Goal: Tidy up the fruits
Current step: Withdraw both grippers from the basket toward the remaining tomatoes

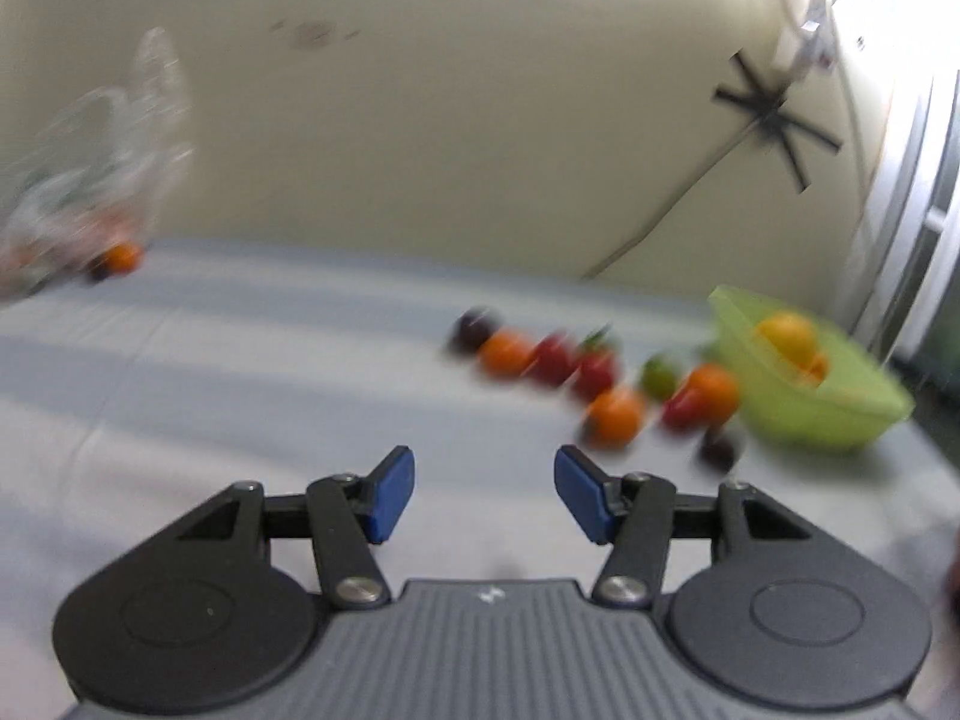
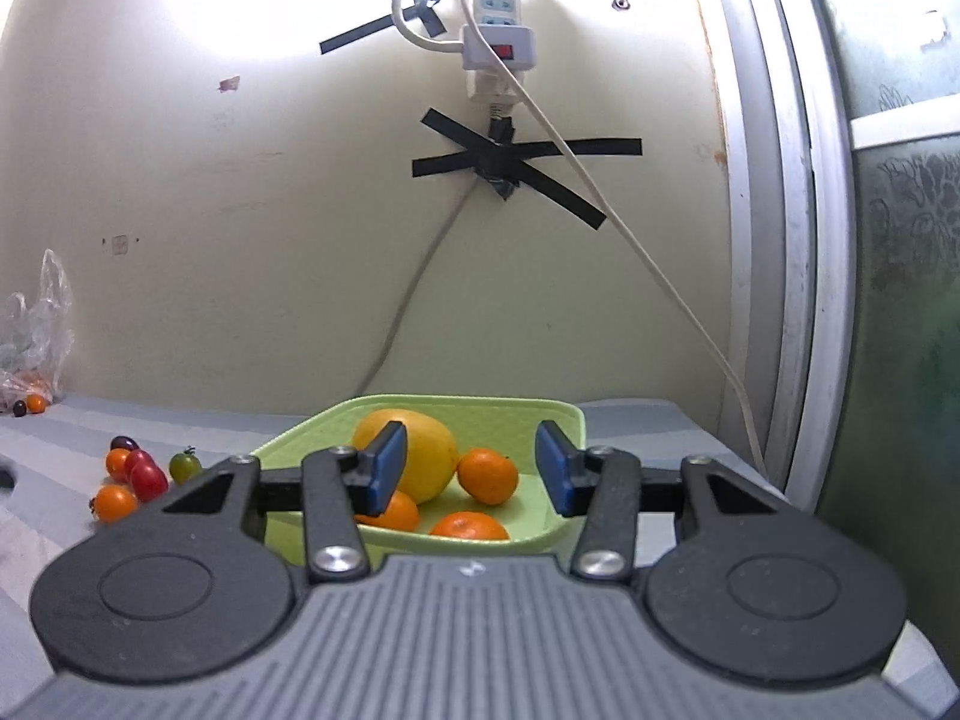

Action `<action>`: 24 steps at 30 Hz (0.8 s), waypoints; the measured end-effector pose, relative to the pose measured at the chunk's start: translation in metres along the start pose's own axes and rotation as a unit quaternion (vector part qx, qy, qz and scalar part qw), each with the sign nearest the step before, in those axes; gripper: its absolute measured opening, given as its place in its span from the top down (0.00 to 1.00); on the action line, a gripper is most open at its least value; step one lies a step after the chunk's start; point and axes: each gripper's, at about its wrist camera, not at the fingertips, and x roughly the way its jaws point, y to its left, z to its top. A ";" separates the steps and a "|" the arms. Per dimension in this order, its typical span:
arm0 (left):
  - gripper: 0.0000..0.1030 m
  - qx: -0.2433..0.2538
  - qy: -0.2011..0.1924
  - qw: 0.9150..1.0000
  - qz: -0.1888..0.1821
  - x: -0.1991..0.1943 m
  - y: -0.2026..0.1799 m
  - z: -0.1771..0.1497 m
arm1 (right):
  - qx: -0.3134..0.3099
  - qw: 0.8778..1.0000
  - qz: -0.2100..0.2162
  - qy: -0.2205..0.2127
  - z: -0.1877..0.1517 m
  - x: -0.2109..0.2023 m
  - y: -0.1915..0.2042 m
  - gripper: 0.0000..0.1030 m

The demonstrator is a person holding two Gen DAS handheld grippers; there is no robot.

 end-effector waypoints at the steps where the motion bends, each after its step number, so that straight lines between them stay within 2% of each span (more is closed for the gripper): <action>1: 0.49 0.002 0.006 1.000 0.005 -0.001 0.004 -0.006 | 0.004 1.000 0.002 0.000 0.000 -0.001 0.001 0.52; 4: 0.49 0.019 0.004 1.000 0.010 -0.010 0.003 -0.018 | 0.023 0.999 0.010 0.030 0.000 -0.004 0.006 0.52; 6: 0.48 0.037 -0.010 0.999 0.010 -0.017 -0.001 -0.020 | 0.049 0.997 0.031 0.053 -0.002 -0.010 0.011 0.52; 12: 0.49 0.078 -0.006 0.997 0.026 -0.016 -0.017 -0.026 | 0.087 0.983 0.092 0.130 -0.029 -0.039 0.054 0.52; 14: 0.49 0.084 -0.009 0.996 0.023 -0.018 -0.018 -0.028 | 0.078 0.978 0.109 0.158 -0.036 -0.042 0.070 0.52; 18: 0.49 0.085 -0.018 0.996 0.017 -0.020 -0.017 -0.029 | 0.034 0.975 0.127 0.178 -0.041 -0.045 0.099 0.51; 24: 0.49 0.084 -0.021 0.996 0.003 -0.022 -0.015 -0.029 | 0.009 0.972 0.148 0.184 -0.044 -0.048 0.121 0.50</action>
